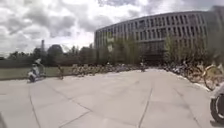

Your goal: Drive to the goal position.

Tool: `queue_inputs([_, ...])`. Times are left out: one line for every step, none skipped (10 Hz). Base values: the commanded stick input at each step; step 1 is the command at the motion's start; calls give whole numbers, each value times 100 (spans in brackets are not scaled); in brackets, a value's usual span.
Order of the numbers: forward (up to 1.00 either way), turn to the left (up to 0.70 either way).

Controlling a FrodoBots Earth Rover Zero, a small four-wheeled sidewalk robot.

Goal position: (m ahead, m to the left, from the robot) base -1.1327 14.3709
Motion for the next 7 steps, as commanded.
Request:
queue_inputs([0,70])
queue_inputs([0,70])
queue_inputs([0,70])
queue_inputs([0,70])
queue_inputs([0,70])
queue_inputs([0,70])
queue_inputs([0,70])
